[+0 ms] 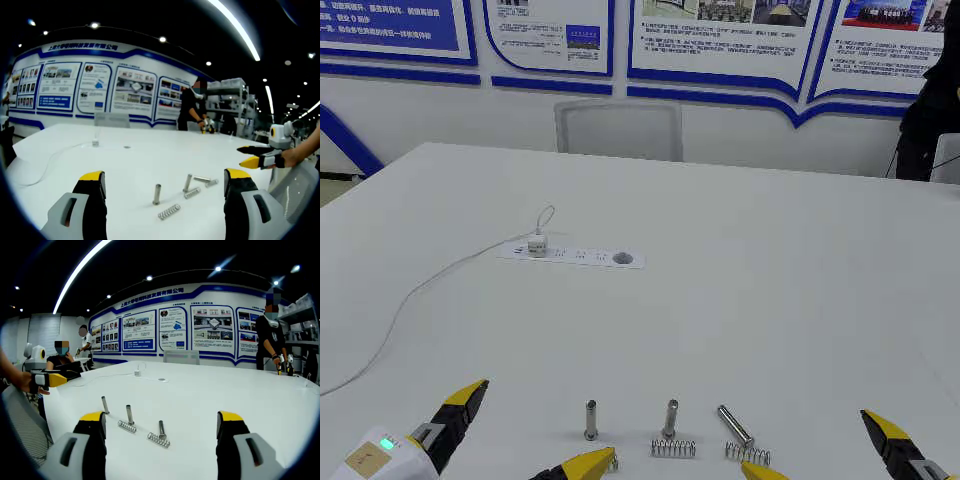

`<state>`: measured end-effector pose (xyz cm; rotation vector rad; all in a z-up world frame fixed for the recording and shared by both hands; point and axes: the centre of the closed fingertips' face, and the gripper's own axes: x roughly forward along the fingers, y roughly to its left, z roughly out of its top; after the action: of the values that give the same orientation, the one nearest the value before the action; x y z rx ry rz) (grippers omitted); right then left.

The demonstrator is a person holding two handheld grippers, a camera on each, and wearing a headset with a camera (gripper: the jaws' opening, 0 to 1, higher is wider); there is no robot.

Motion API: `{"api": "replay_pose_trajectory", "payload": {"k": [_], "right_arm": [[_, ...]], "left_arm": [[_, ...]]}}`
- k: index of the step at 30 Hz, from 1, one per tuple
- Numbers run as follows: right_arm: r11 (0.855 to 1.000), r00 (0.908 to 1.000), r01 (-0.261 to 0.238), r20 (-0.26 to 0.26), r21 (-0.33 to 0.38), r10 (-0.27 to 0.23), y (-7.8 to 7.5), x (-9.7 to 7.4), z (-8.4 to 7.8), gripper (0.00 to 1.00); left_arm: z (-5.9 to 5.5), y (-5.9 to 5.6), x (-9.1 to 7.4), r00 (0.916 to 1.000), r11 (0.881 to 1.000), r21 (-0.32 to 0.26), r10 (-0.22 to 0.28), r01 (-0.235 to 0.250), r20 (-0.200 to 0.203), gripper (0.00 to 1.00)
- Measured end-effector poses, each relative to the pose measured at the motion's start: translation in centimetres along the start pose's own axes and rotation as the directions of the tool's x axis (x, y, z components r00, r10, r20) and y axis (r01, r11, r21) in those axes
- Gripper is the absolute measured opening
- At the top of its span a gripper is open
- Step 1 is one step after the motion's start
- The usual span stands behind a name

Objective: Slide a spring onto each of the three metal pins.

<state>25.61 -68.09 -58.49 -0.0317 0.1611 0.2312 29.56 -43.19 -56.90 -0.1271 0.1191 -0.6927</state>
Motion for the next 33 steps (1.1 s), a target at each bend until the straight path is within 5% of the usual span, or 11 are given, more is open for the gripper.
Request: {"api": "replay_pose_trajectory", "payload": {"k": [33], "right_arm": [[1.0,0.9993,-0.004,-0.036,0.005,0.004,0.0,0.0,-0.8,0.92]], "left_arm": [[-1.5,-0.2,0.1,0.9977,1.0,0.015,-0.001,0.002,-0.068,1.0]]}}
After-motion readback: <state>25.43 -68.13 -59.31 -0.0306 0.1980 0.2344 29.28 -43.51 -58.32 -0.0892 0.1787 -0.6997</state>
